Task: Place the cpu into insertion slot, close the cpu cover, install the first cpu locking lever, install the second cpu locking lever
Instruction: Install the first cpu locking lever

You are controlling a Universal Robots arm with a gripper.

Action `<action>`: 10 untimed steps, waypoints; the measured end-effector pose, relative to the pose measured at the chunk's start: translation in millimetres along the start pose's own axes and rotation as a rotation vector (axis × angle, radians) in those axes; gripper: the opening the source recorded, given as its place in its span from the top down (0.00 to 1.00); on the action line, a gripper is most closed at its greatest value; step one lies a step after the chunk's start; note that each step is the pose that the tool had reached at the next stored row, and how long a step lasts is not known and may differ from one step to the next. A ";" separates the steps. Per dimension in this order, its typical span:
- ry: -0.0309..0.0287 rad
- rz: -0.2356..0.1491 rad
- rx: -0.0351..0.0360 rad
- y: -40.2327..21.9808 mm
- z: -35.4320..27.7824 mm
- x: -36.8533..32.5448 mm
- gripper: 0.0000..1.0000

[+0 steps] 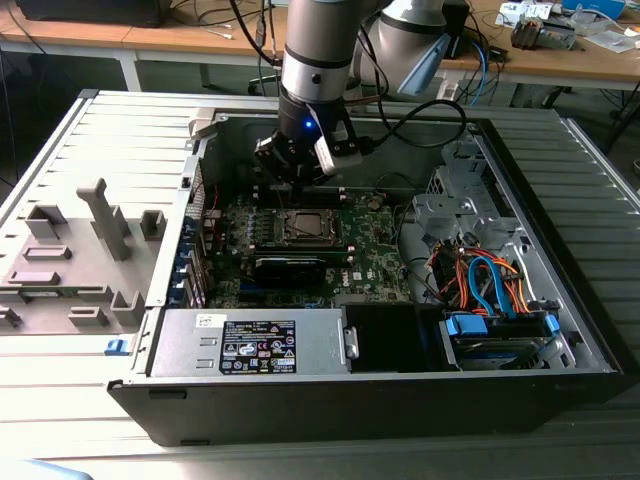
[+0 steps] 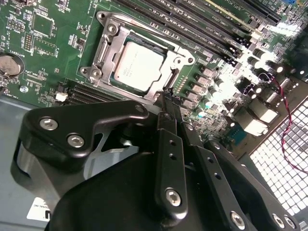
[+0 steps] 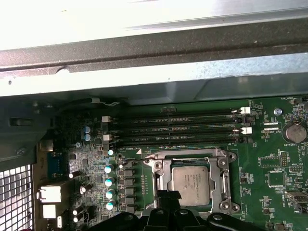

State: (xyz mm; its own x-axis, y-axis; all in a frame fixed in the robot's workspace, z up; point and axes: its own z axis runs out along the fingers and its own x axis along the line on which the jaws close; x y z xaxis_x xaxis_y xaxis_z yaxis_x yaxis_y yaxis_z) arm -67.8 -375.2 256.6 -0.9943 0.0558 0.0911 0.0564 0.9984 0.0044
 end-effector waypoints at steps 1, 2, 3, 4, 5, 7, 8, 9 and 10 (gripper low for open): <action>0.0000 0.000 0.0000 0.0 0.0 0.2 0.89; 0.0000 0.000 0.0000 0.0 0.0 0.2 0.89; 0.0000 0.000 0.0000 0.1 0.0 0.5 0.89; 0.0000 0.000 0.0000 0.1 0.1 0.6 0.89; 0.0000 0.000 0.0000 0.1 0.1 0.7 0.89; 0.0000 0.000 0.0000 0.2 0.1 0.9 0.89; 0.0000 0.000 0.0000 0.3 0.1 0.9 0.89; 0.0000 0.000 0.0000 0.5 0.1 1.1 0.89; 0.0000 0.000 0.0000 0.6 0.1 1.2 0.89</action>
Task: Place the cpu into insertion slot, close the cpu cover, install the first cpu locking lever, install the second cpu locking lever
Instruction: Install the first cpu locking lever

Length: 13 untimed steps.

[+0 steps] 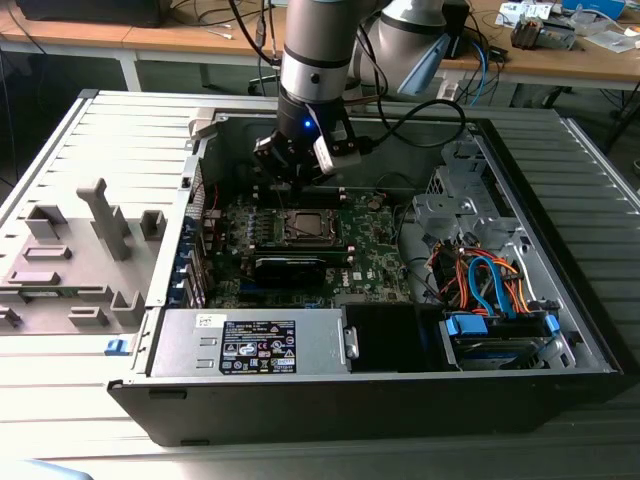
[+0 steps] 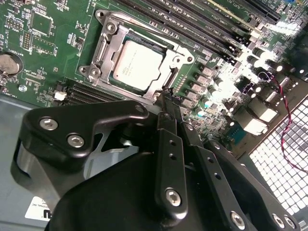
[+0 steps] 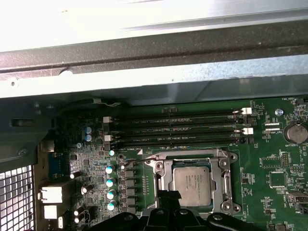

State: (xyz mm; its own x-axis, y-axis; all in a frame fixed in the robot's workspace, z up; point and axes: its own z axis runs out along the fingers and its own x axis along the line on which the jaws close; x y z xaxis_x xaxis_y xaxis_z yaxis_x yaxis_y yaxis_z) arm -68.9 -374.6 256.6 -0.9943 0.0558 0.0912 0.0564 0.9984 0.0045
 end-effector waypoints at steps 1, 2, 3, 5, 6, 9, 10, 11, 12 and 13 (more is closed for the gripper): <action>0.0000 0.000 0.0000 0.0 0.0 0.0 0.89; 0.0000 0.000 0.0000 0.0 0.0 0.0 0.89; -0.0001 0.000 0.0000 0.1 0.0 0.0 0.89; 0.0000 0.000 0.0000 0.1 0.0 0.0 0.89; 0.0000 0.000 0.0000 0.1 0.0 0.0 0.89; 0.0000 0.000 0.0001 0.3 0.0 0.0 0.89; 0.0000 0.000 0.0000 0.4 0.0 0.1 0.89; 0.0000 0.000 0.0000 0.6 0.0 0.0 0.89; -0.0003 0.000 -0.0001 1.0 0.3 3.3 0.89; -0.0014 0.000 -0.0001 0.4 1.2 12.7 0.89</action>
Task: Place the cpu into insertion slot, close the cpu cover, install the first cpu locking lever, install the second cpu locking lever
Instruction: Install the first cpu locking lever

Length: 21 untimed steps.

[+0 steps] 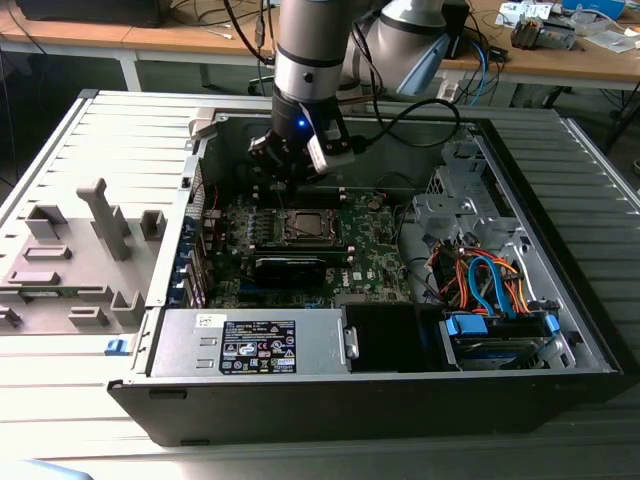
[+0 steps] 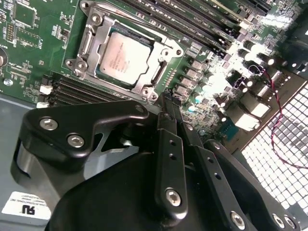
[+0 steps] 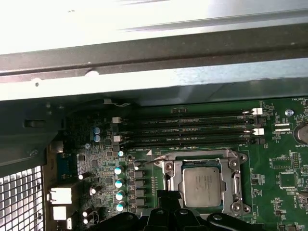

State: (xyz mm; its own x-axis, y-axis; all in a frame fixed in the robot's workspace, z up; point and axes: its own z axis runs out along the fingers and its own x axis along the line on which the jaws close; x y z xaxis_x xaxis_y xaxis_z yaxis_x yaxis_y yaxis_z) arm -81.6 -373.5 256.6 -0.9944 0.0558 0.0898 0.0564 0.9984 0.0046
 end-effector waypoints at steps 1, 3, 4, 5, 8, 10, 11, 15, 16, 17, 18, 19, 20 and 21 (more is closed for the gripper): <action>-0.0002 0.000 0.0000 -0.4 0.7 7.8 0.89; -0.0003 0.000 0.0000 -0.6 1.0 11.2 0.89; -0.0003 0.000 0.0000 -0.7 1.0 11.8 0.89; -0.0003 0.000 0.0000 -0.7 1.1 12.2 0.89; -0.0003 0.000 0.0000 -0.8 1.3 14.2 0.89; -0.0003 0.000 0.0001 -1.0 1.4 16.1 0.89; -0.0004 0.000 0.0001 -1.0 1.5 17.1 0.89; -0.0018 0.000 0.0000 -1.3 1.9 22.2 0.89; -0.0023 0.000 -0.0001 -1.4 2.1 24.4 0.89; -0.0024 0.000 -0.0004 -1.4 2.2 24.6 0.89; -0.0023 0.000 -0.0004 -1.4 2.2 24.6 0.89; -0.0023 0.000 -0.0005 -1.4 2.2 24.6 0.89; -0.0023 0.000 -0.0004 -1.4 2.2 24.7 0.89; -0.0076 0.000 -0.0005 -1.5 2.1 24.8 0.89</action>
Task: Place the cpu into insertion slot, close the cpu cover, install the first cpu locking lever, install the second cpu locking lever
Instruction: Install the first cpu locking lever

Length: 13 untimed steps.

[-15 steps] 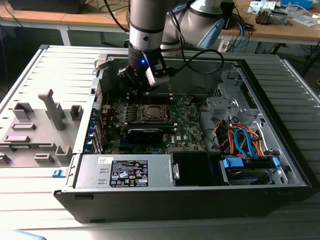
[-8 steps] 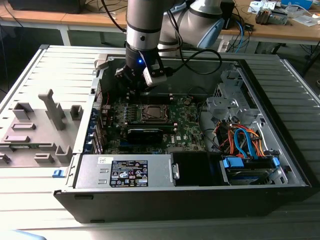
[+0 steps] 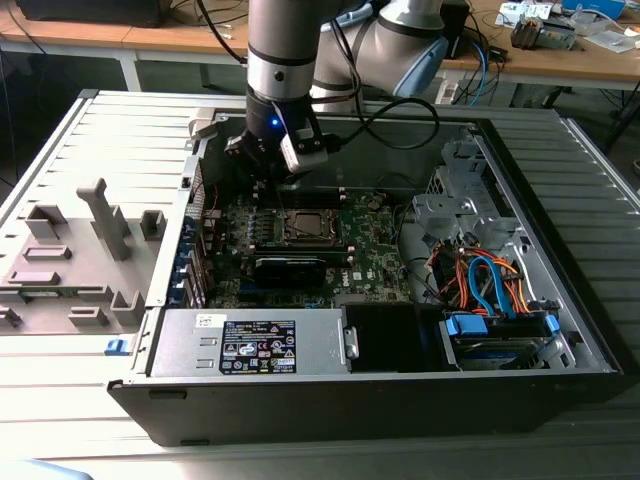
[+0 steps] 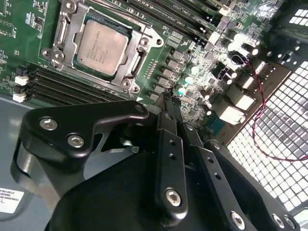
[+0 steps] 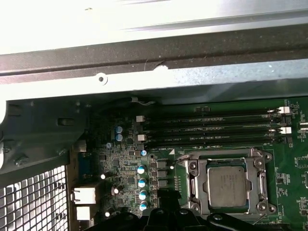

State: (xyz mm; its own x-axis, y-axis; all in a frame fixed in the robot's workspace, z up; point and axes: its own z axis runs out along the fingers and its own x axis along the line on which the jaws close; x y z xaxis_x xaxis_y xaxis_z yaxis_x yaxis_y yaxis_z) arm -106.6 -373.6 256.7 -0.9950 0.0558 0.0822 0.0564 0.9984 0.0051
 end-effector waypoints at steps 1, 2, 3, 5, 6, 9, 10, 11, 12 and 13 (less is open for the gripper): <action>-0.0257 0.000 -0.0016 0.0 0.1 0.3 0.89; -0.0431 -0.001 -0.0027 0.0 0.2 0.5 0.89; -0.0616 -0.001 -0.0036 0.0 0.2 0.7 0.89; -0.0983 -0.001 -0.0056 0.0 0.3 1.4 0.89; -0.1188 -0.001 -0.0069 0.0 0.4 1.6 0.89; -0.1488 -0.002 -0.0085 0.0 0.3 1.5 0.89; -0.1555 -0.002 -0.0089 0.0 0.3 1.5 0.89; -0.1676 -0.002 -0.0096 0.0 0.3 1.5 0.89; -0.1735 -0.002 -0.0098 0.0 0.3 1.5 0.89; -0.1808 -0.002 -0.0102 0.0 0.3 1.5 0.89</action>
State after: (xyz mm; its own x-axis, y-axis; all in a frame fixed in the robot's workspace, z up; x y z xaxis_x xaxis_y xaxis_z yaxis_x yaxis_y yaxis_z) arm -108.1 -373.6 256.5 -0.9936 0.0557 -0.0984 0.0545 0.9984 0.0153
